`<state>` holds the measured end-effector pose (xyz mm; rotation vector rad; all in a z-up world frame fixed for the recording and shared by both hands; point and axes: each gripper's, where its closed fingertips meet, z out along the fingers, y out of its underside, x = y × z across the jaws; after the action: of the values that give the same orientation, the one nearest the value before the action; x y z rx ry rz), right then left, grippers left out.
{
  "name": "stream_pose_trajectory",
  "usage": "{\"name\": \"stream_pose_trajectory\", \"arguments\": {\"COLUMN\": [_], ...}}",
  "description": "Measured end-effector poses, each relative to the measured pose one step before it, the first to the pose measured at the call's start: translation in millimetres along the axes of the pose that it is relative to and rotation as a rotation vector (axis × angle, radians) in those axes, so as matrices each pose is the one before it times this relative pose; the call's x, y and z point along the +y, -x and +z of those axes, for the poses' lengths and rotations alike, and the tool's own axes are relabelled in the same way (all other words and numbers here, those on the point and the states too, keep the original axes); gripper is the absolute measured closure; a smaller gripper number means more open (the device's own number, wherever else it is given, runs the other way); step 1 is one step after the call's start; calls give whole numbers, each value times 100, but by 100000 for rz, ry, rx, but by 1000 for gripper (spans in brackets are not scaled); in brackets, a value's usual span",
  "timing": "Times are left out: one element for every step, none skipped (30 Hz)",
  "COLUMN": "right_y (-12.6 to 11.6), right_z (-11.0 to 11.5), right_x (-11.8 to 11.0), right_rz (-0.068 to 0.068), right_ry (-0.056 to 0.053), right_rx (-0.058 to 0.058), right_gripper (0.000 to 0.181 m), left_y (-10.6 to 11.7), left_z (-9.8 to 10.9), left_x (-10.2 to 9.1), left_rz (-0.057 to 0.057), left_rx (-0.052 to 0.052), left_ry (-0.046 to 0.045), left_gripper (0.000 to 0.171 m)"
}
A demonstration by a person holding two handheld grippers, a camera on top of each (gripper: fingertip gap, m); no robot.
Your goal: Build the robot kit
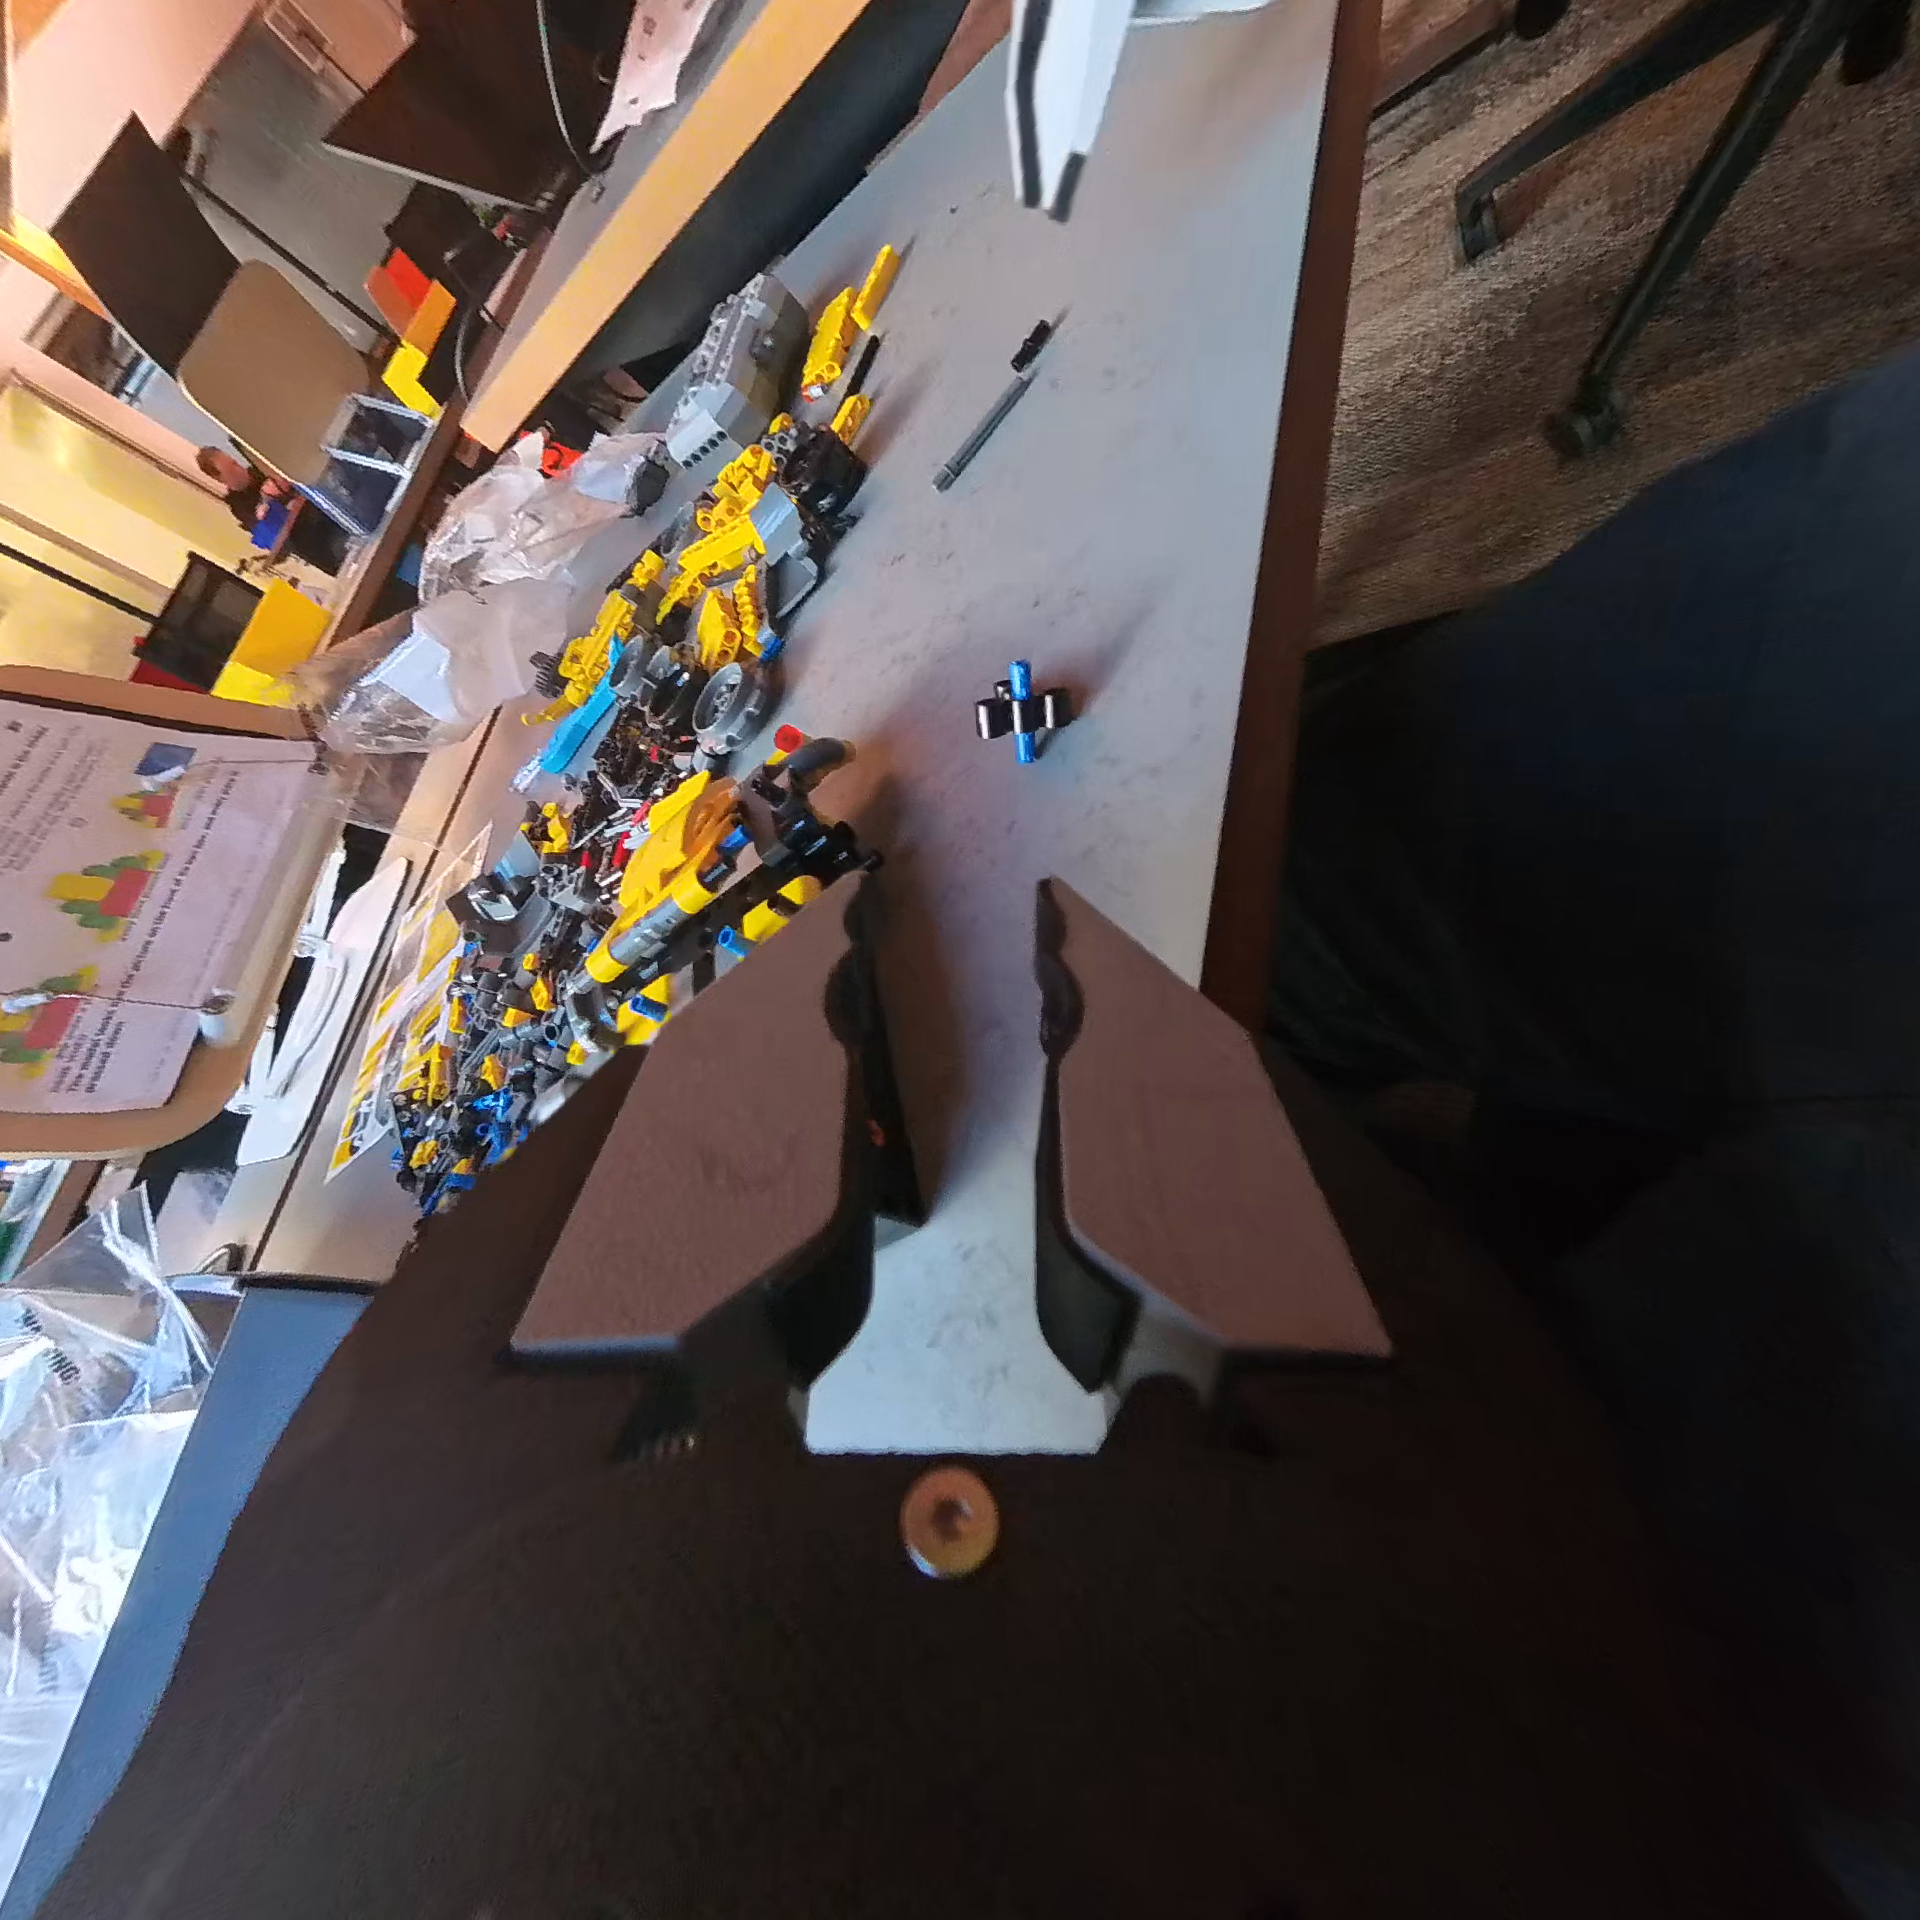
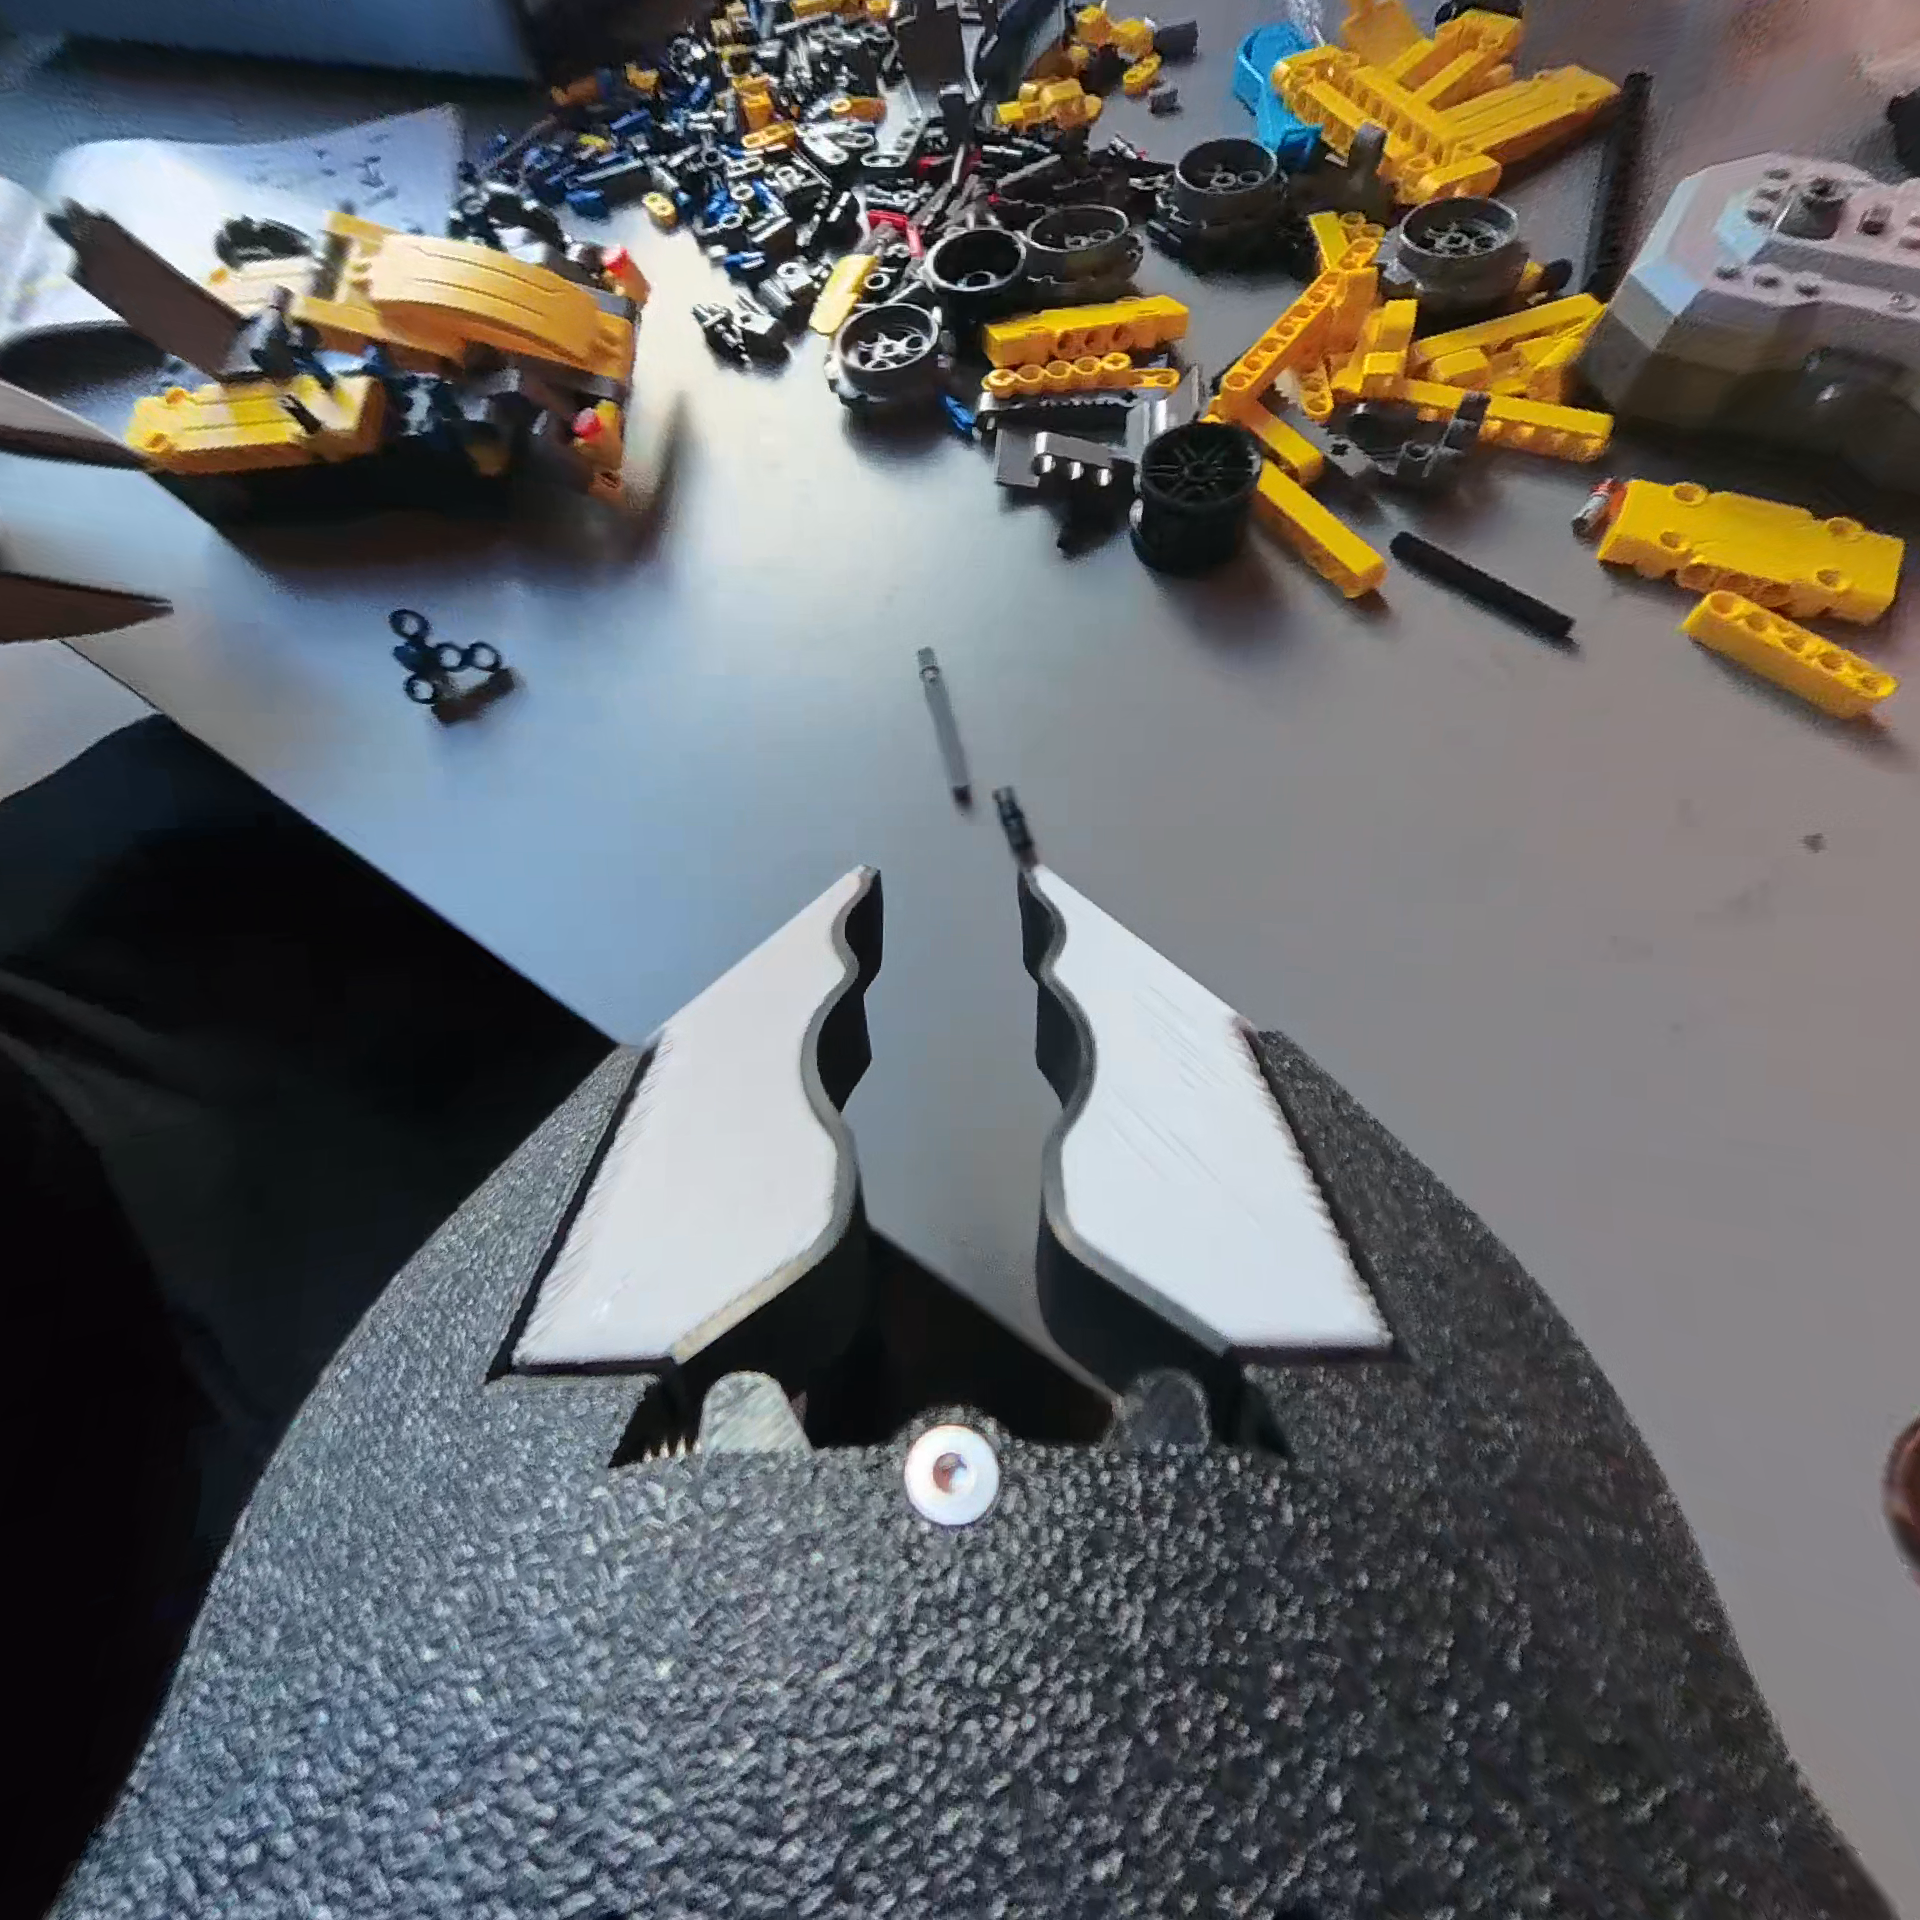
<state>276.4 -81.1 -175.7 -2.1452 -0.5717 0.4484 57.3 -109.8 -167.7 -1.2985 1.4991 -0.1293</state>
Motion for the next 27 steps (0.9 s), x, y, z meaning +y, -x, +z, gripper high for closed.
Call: {"name": "stream_pose_trajectory", "arguments": {"right_y": [-391, -135, -29, -109, -178, -151, -95, -132, -149, -101, -45, 24, 140, 123, 50, 126, 397, 782, 1169, 1428, 1546, 1503, 1349, 1143, 957, 842, 770], "right_z": [284, 341, 389, 395, 385, 370, 331, 301, 282, 255, 198, 90, 49, 48, -37, -136, -270, -375, -420, -327, -170, -15, 108, 179, 221, 252, 276], "right_x": [-218, -151, -51, 10, 58, 84, 94, 146, 204, 236, 93, -78, -23, 25, -37, -36, -137, -354, -591, -702, -683, -648, -578, -509, -503, -502, -463], "right_rz": [-740, -755, -1056, -1539, -1898, -1966, -1742, -1293, -773, -262, 99, 71, -295, -541, -520, -474, -472, -760, -1158, -1105, -753, -645, -658, -457, -275, -217, -28], "right_ry": [1128, 1711, 2237, 2276, 2152, 1929, 1756, 1763, 1928, 2006, 1046, -185, 41, 299, 6, 21, -359, -1389, -2403, -2588, -1990, -1281, -622, 63, 438, 323, 451], "right_rx": [-1048, -2068, -2143, -1133, -175, -109, -421, -367, -390, -759, -888, -1029, -1341, -606, 687, 1060, 493, -667, -1858, -3007, -3937, -4162, -3930, -3660, -3417, -3396, -3505], "right_gripper": [155, 155, 155, 155, 156, 158, 160, 161, 161, 162, 162, 163, 169, 177, 177, 177, 177, 177, 177, 177, 177, 177, 177, 177, 177, 177, 177], "left_y": [-232, -273, -194, -176, -206, -183, -128, -82, -55, -55, 7, 98, 79, 151, 272, 233, 113, 26, -129, -265, -316, -209, 2, 182, 370, 407, 249], "left_z": [60, 90, 88, 74, 88, 96, 115, 111, 114, 94, 53, 35, 26, 21, 10, -1, -21, -11, 52, 154, 263, 357, 382, 349, 308, 294, 289], "left_x": [82, 113, 98, 77, 66, 58, 91, 118, 113, 25, -90, -209, -233, -243, -284, -345, -447, -543, -629, -660, -625, -583, -607, -686, -694, -590, -463], "left_rz": [-99, -221, -533, -857, -982, -730, -351, -133, -129, -70, -158, -424, -523, -782, -975, -712, -176, 230, 868, 1685, 2959, 4897, 6428, 6955, 6307, 5244, 4113], "left_rx": [1875, 2254, 1795, 1723, 2020, 1796, 1249, 913, 633, 504, 55, -492, -327, -834, -1757, -1760, -1366, -1315, -602, 274, 838, 609, -83, -494, -965, -848, 9], "left_ry": [720, 931, 924, 857, 892, 849, 865, 997, 949, 486, -251, -902, -1023, -1020, -1282, -1543, -2074, -2535, -2639, -2228, -1478, -722, -547, -1015, -1383, -1177, -908], "left_gripper": [145, 145, 144, 142, 141, 140, 140, 140, 140, 140, 140, 140, 141, 142, 142, 143, 146, 151, 154, 155, 156, 155, 152, 152, 152, 152, 151]}}
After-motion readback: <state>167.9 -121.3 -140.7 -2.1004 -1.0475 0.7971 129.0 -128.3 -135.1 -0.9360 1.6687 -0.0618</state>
